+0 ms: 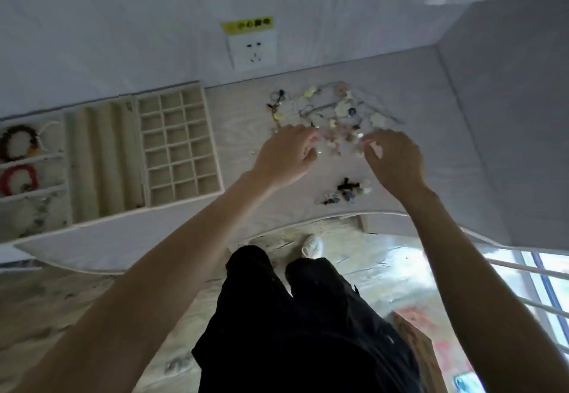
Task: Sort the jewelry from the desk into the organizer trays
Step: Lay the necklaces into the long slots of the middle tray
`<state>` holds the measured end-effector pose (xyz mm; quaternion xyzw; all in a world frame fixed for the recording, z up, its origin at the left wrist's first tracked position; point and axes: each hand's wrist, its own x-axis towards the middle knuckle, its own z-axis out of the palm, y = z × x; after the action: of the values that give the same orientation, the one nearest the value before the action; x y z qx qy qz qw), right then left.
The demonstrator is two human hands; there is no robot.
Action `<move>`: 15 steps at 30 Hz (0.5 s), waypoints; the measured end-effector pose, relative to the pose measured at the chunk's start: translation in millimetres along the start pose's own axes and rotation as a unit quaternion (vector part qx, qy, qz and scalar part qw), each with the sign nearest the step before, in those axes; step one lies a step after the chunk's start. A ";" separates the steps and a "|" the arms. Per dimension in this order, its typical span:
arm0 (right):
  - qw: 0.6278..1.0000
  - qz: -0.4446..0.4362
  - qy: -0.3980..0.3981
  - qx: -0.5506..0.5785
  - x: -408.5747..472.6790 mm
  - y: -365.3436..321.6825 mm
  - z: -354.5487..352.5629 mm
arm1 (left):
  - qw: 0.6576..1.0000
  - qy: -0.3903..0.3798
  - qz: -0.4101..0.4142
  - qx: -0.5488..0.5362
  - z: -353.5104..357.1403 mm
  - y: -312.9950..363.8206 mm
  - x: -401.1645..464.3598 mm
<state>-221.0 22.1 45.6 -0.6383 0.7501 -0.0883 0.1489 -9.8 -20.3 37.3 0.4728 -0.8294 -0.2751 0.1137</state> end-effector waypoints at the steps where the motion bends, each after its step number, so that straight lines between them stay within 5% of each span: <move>1: 1.000 0.002 -0.002 -0.009 3.0 20.5 -3.6 | 1.000 -0.020 0.012 0.006 11.5 9.4 17.1; 8: 1.000 -0.001 0.003 0.001 58.5 110.8 -1.9 | 0.995 0.022 -0.017 0.091 67.5 37.4 120.1; 15: 0.996 -0.053 0.043 -0.064 87.5 118.8 29.9 | 0.973 -0.065 0.018 0.222 83.0 47.9 150.1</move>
<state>-333.8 -42.1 -30.4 -0.6809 0.7251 -0.0750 0.0705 -160.7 -99.2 -14.7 0.4523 -0.8837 -0.1122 -0.0439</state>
